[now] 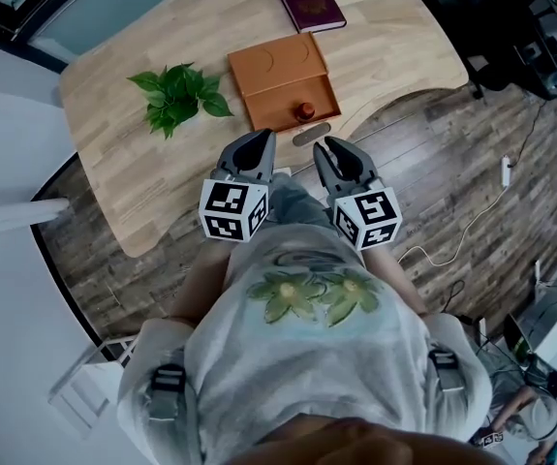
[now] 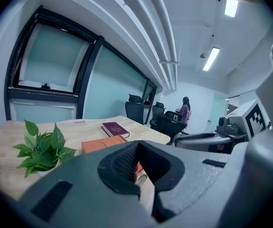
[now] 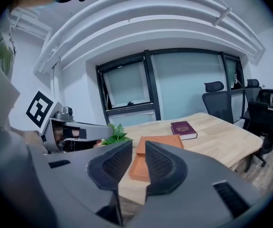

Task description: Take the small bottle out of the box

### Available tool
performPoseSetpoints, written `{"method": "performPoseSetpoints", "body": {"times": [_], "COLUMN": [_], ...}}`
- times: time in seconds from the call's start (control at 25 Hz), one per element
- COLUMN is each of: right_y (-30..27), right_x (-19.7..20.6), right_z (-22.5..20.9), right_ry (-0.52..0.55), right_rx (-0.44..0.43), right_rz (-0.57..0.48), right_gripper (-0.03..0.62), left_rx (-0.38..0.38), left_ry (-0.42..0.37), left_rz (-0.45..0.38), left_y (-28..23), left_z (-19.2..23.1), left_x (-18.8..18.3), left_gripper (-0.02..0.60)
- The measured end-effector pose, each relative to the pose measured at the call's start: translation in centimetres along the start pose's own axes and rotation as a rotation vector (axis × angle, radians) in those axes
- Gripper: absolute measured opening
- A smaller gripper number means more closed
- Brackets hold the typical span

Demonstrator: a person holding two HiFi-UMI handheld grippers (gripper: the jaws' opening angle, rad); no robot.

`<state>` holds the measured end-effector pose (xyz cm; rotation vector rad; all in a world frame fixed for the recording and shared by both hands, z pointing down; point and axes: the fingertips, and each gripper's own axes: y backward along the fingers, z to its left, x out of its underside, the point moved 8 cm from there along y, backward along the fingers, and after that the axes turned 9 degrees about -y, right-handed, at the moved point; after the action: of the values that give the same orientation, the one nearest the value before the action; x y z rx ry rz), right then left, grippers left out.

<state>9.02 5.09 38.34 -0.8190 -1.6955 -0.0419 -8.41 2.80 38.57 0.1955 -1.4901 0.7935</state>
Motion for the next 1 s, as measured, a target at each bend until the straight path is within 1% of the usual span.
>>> {"method": "performPoseSetpoints", "body": {"times": [0.24, 0.44, 0.8, 1.0], "right_y": [-2.6, -4.6, -7.5, -9.1], "right_x": [-1.3, -1.4, -1.0, -0.5], "right_z": [-1.9, -2.7, -4.3, -5.1], "right_ry": [0.002, 0.013, 0.023, 0.035], "right_rx": [0.005, 0.012, 0.020, 0.025], "right_rz": [0.021, 0.057, 0.136, 0.196], "right_gripper": [0.110, 0.150, 0.190, 0.208], "left_rx": [0.001, 0.004, 0.003, 0.018], "left_ry": [0.000, 0.013, 0.040, 0.046], "left_rz": [0.007, 0.017, 0.070, 0.085], "left_y": [-2.5, -4.0, -6.0, -7.4], "left_z": [1.9, 2.8, 4.5, 4.8], "left_x": [-0.9, -0.9, 0.1, 0.1], "left_gripper": [0.008, 0.008, 0.008, 0.008]}}
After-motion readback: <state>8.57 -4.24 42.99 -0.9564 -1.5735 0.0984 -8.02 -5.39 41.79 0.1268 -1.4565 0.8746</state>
